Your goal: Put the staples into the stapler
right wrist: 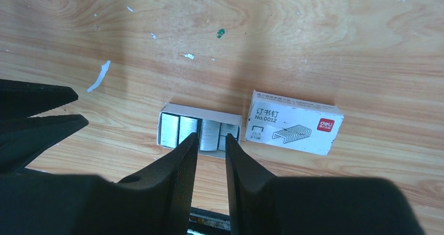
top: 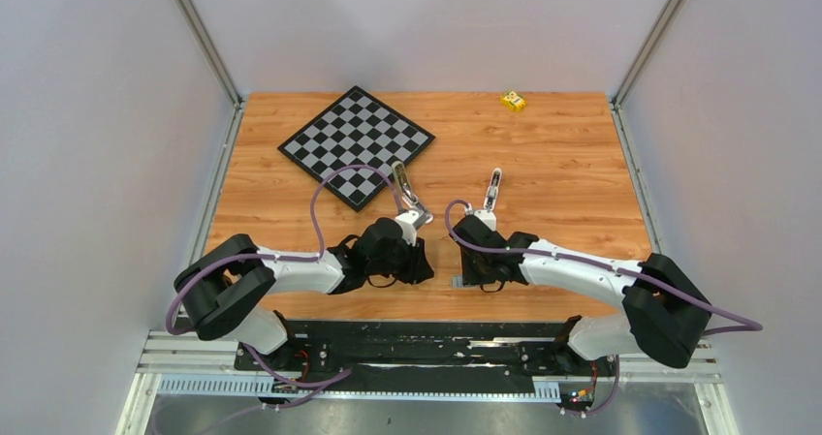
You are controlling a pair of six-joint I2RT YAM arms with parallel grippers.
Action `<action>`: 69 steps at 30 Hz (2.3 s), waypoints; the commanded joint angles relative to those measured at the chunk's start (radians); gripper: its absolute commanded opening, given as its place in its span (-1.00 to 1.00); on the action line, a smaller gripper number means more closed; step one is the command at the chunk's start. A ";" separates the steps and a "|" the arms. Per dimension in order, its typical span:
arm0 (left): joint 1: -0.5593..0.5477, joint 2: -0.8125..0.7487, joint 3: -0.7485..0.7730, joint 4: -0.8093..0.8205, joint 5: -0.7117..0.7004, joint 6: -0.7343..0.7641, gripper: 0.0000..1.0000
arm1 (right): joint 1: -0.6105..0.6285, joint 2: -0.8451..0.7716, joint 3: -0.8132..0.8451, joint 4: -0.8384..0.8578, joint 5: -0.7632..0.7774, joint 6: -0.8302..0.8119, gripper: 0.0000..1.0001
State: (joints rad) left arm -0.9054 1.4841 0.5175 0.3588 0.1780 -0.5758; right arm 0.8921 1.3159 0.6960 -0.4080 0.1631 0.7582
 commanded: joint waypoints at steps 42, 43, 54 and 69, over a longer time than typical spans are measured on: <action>-0.018 0.249 0.054 0.325 0.174 -0.121 -0.84 | 0.002 -0.066 -0.107 0.125 -0.062 0.003 -0.03; -0.019 0.250 0.055 0.325 0.176 -0.122 -0.84 | 0.001 -0.065 -0.107 0.127 -0.061 0.004 -0.03; -0.021 0.260 0.055 0.336 0.183 -0.127 -0.84 | -0.003 -0.053 -0.102 0.145 -0.081 0.003 -0.03; -0.021 0.271 0.057 0.332 0.185 -0.118 -0.84 | -0.011 -0.065 -0.098 0.160 -0.092 0.000 -0.03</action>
State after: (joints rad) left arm -0.9188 1.7393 0.5564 0.6670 0.3565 -0.7033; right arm 0.8890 1.2606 0.6022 -0.2527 0.0772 0.7593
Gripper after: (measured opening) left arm 0.081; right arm 0.486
